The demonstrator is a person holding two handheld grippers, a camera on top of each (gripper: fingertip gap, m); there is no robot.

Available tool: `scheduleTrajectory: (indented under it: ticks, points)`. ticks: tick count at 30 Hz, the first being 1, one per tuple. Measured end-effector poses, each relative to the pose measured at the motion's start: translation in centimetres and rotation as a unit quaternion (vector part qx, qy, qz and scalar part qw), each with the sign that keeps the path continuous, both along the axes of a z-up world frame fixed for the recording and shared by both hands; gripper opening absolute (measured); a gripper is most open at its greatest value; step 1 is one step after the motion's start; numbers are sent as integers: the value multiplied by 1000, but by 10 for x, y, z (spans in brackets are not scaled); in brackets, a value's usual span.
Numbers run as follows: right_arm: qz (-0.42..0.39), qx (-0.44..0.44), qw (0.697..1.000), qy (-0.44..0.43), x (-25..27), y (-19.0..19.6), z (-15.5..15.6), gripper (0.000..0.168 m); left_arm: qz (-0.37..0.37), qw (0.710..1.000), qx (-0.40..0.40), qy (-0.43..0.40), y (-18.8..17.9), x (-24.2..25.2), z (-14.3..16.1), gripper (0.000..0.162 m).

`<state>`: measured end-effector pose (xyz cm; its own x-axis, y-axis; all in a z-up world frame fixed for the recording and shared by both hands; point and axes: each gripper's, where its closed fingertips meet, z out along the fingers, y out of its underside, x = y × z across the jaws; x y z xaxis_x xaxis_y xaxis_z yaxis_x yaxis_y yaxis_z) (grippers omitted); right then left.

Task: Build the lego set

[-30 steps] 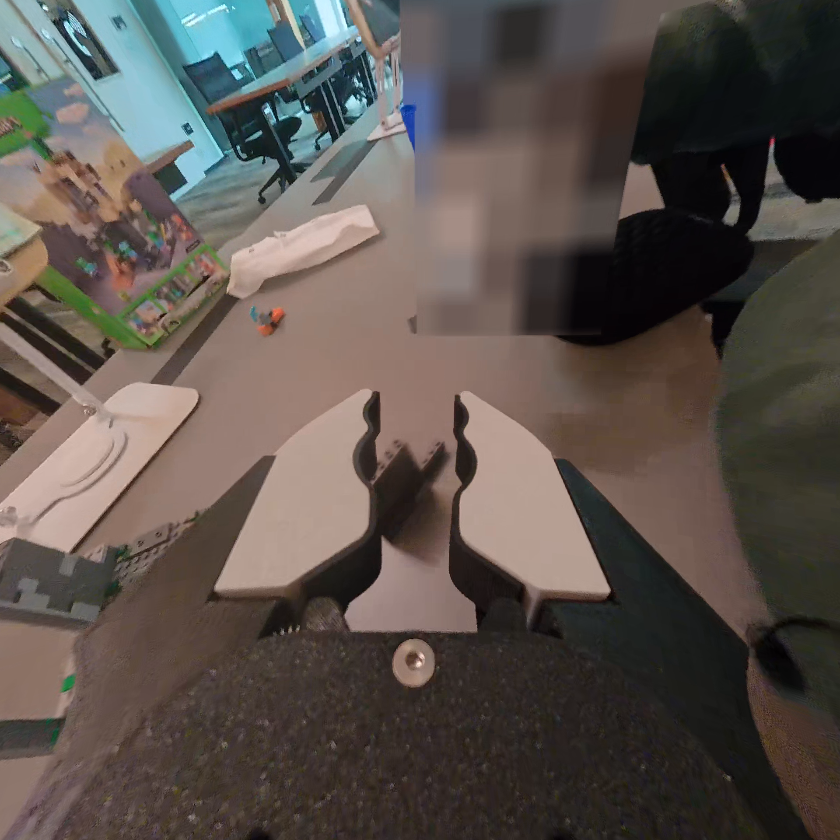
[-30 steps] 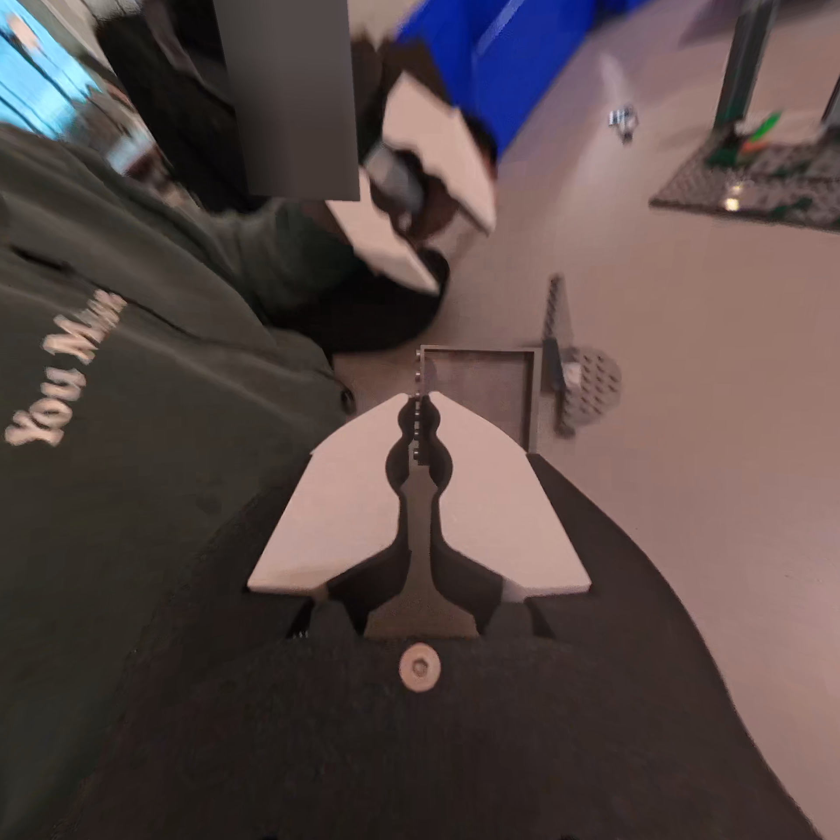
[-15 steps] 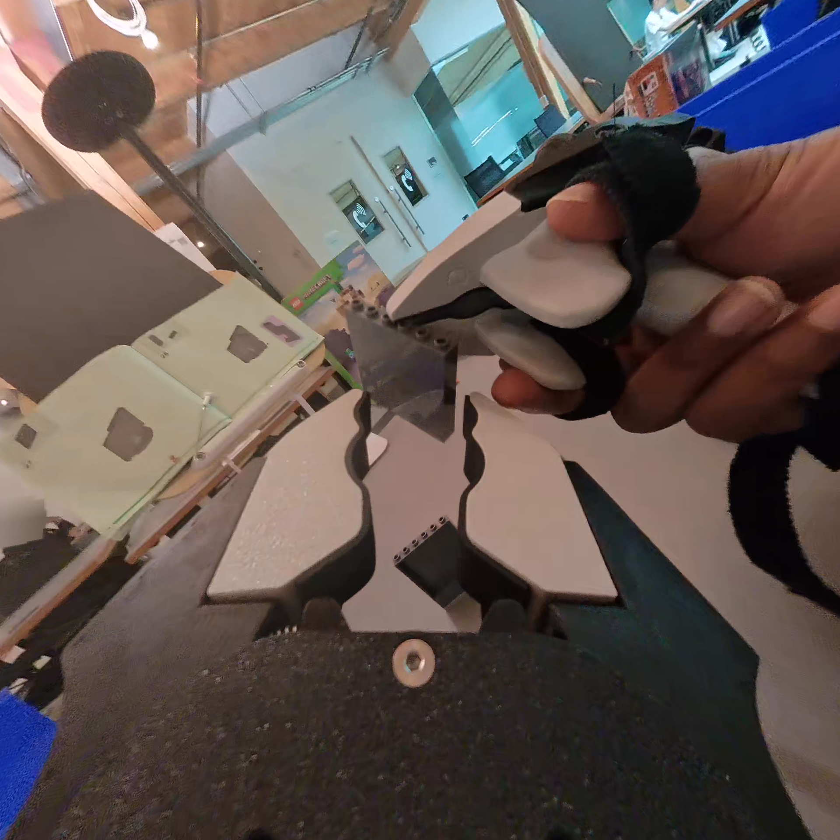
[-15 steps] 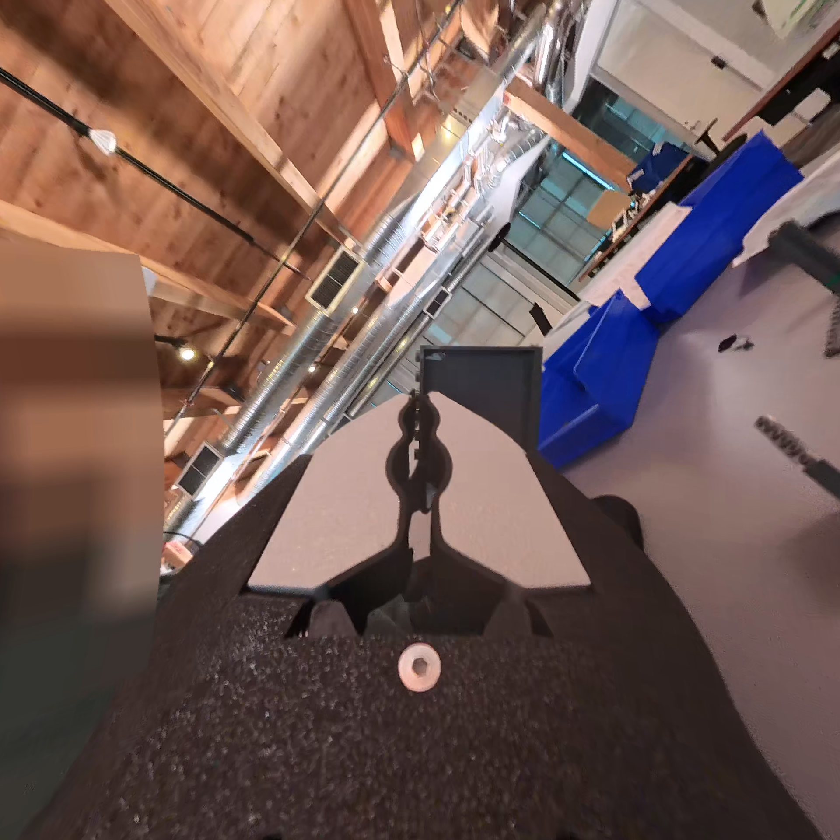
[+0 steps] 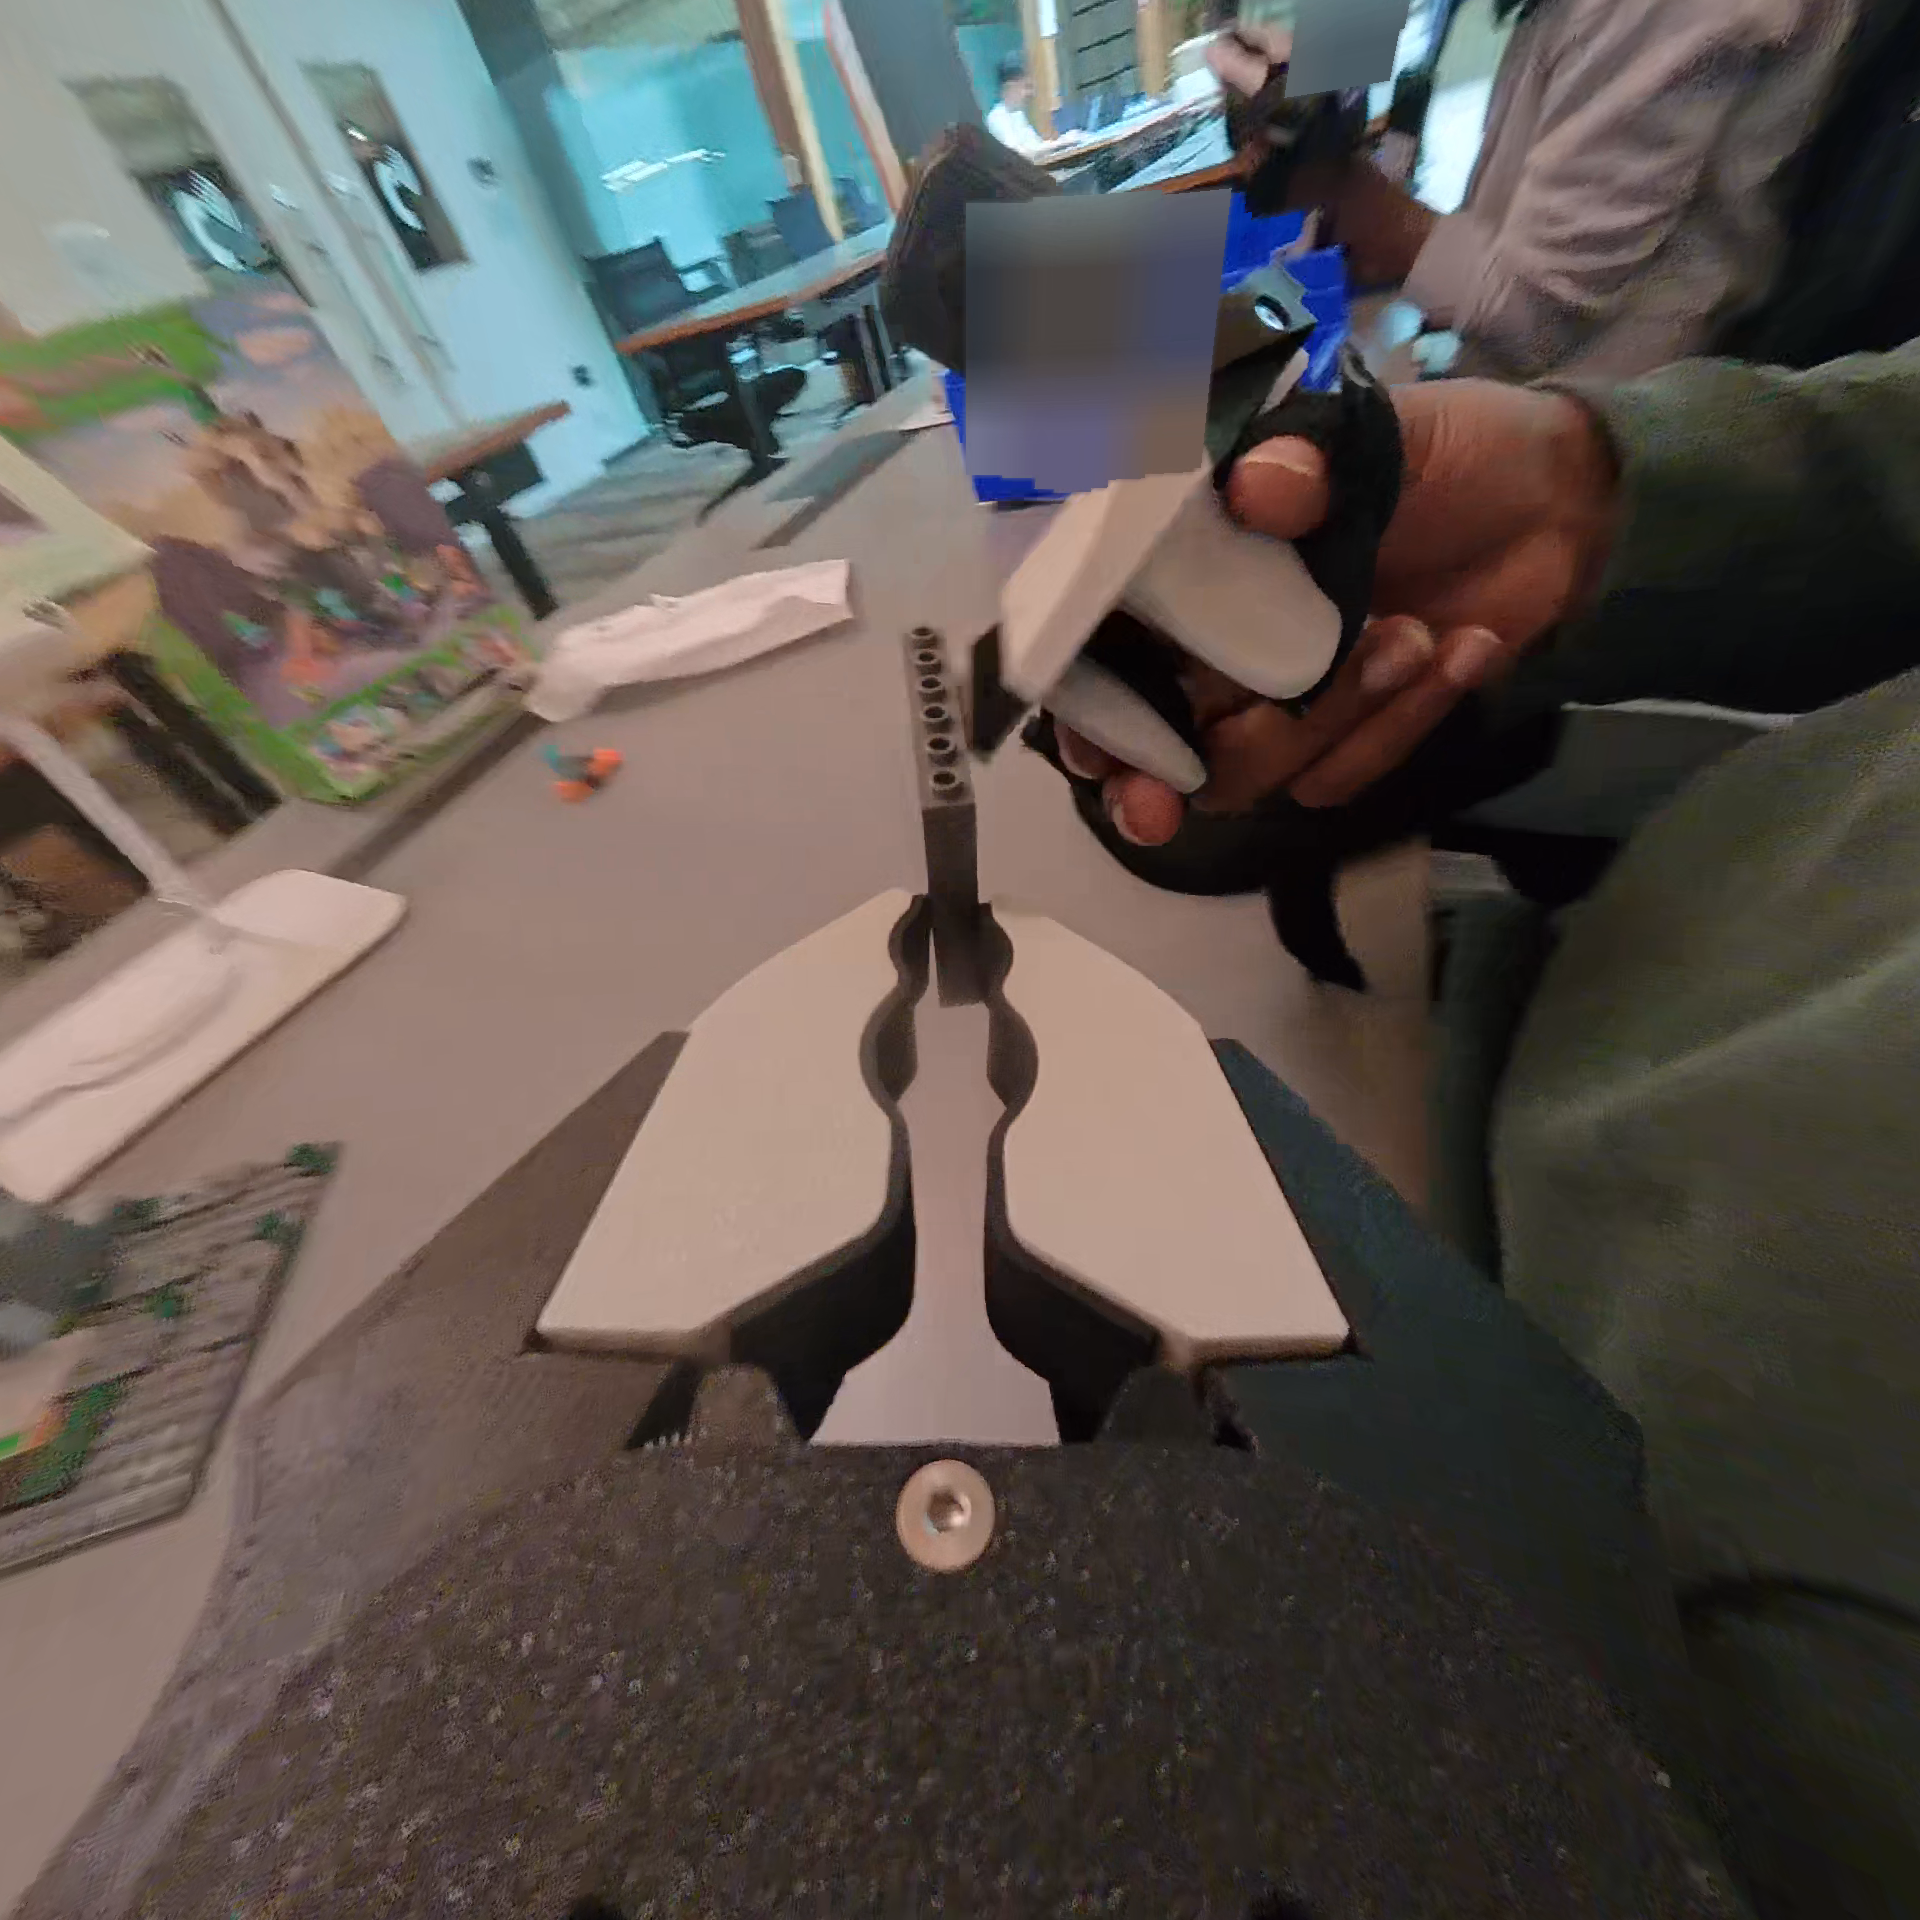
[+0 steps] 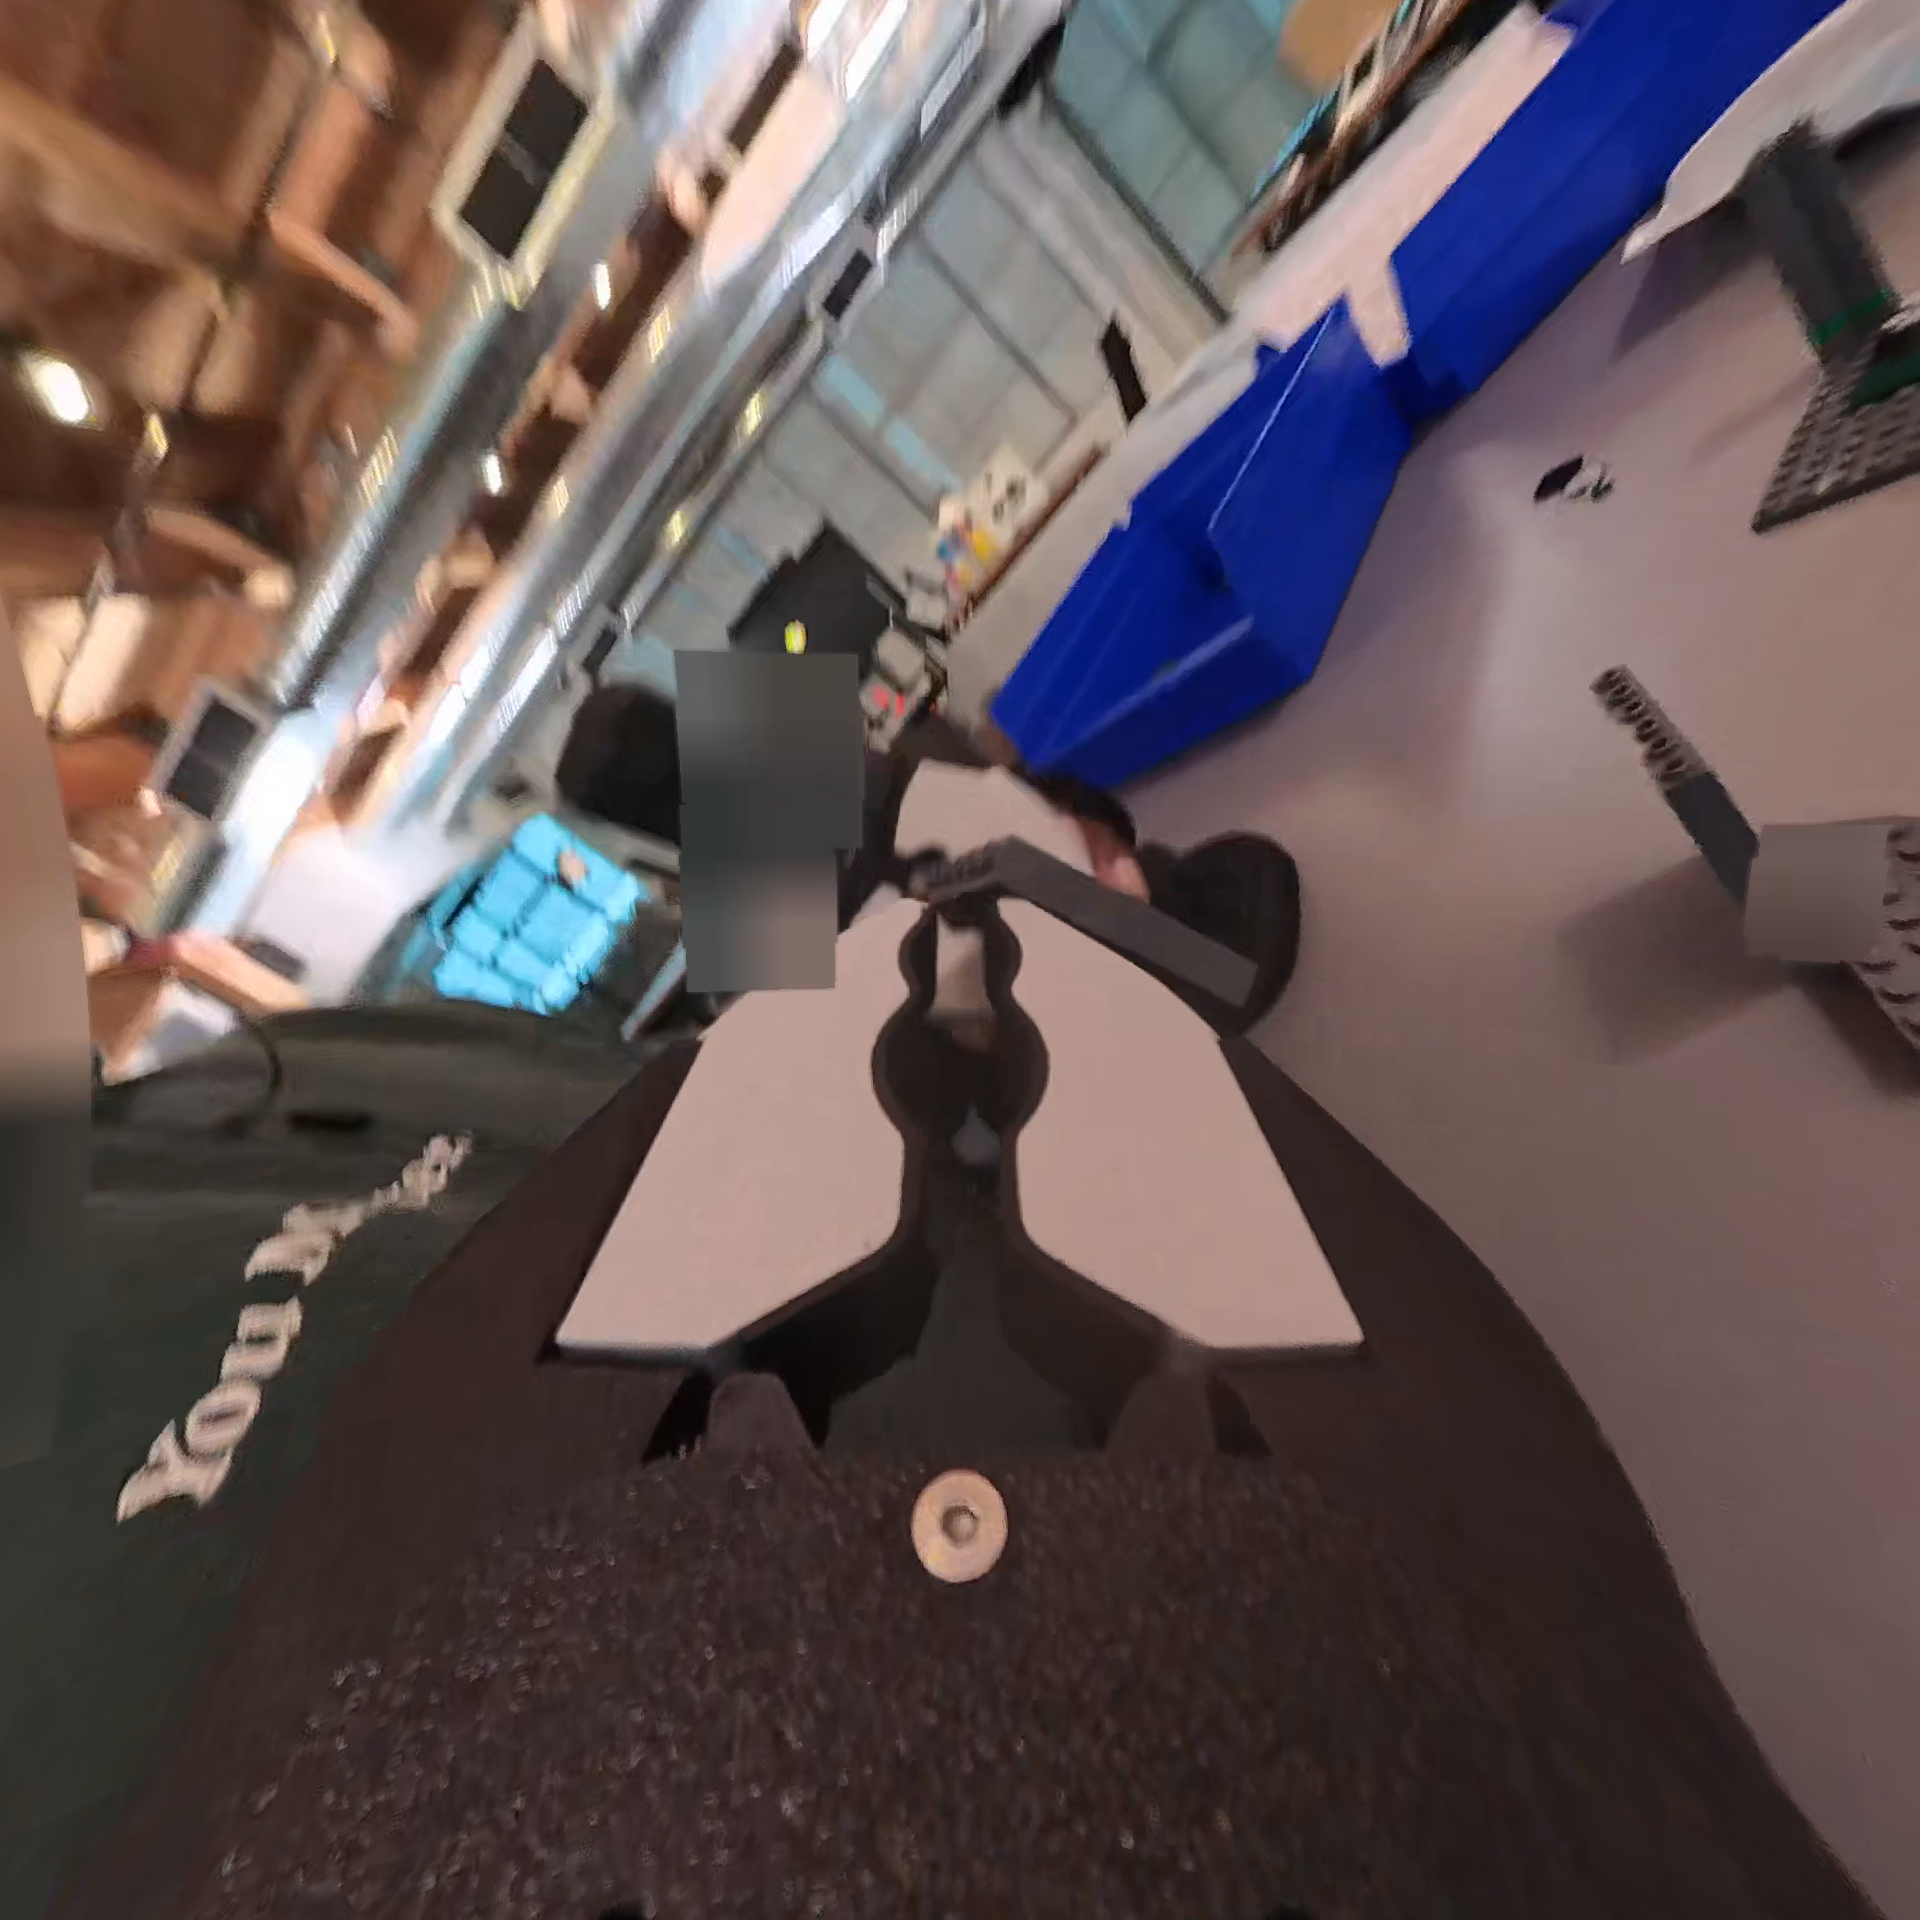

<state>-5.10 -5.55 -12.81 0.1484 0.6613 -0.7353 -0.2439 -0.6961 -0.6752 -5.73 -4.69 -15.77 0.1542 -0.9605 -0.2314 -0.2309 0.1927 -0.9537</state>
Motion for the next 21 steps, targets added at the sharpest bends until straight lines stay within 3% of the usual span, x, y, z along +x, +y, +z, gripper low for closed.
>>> scheduleTrajectory:
  ticks: [5, 12, 15, 18, 21]
  points:
    - [65, 107, 980, -153, 16, -16, -12, 12, -93, 989, -112, 5, 5, -16, -8, 8]
    - [82, 245, 892, -370, 26, 9, -20, 23, -246, 947, -190, 80, 1, -9, -25, 8]
    - [118, 256, 863, -420, 13, 18, -31, 27, -265, 943, -174, 104, 6, 5, -27, 8]
    - [123, 255, 853, -437, 6, 30, -39, 8, -255, 947, -151, 123, 16, 14, -32, 8]
    - [101, 258, 852, -445, 10, 44, -39, 7, -207, 959, -160, 106, 34, 12, -31, 9]
